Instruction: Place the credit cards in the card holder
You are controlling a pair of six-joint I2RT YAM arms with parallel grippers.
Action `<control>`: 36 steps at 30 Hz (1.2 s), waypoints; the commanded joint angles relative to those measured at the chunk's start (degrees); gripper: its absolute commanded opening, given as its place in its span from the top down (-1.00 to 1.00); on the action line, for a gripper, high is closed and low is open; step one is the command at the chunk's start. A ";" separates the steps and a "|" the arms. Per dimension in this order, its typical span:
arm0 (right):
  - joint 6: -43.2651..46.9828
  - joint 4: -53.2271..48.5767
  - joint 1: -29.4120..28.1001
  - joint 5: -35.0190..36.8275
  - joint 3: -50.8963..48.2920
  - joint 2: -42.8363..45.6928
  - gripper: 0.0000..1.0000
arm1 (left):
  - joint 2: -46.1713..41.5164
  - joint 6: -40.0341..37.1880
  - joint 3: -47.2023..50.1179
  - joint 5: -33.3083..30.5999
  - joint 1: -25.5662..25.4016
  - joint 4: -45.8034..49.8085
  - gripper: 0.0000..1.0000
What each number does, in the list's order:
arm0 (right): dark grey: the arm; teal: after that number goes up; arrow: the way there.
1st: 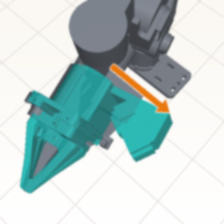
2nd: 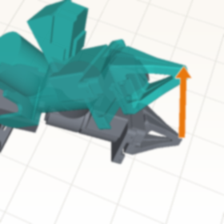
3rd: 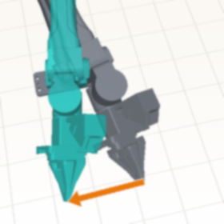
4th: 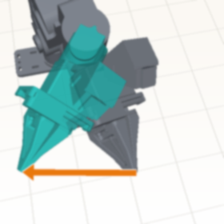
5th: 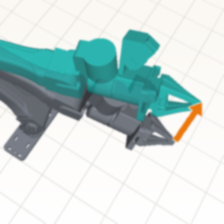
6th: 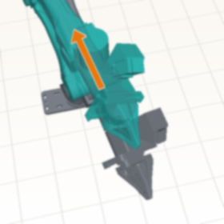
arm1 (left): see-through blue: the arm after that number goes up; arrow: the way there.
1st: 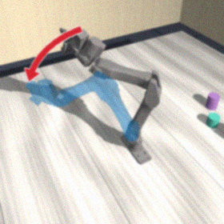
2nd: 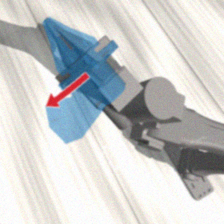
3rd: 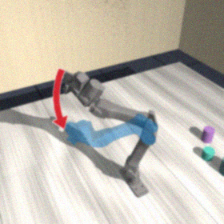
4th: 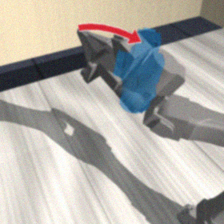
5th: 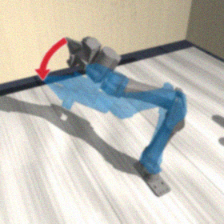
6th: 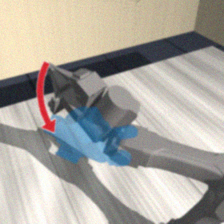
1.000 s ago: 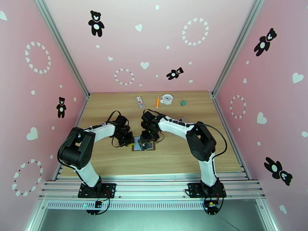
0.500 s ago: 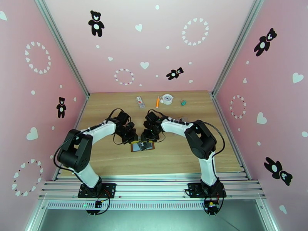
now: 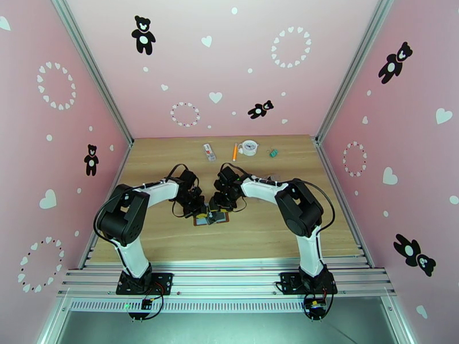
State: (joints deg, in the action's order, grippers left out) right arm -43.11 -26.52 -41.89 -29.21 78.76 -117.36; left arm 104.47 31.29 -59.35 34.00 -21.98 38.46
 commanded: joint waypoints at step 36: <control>1.01 -2.20 -1.12 -7.92 3.57 -5.82 0.29 | 1.43 0.35 5.63 -5.43 1.49 -2.82 1.00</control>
State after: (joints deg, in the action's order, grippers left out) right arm -42.89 -27.70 -41.65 -35.81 81.65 -120.60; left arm 103.18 31.70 -56.25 34.74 -20.75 35.40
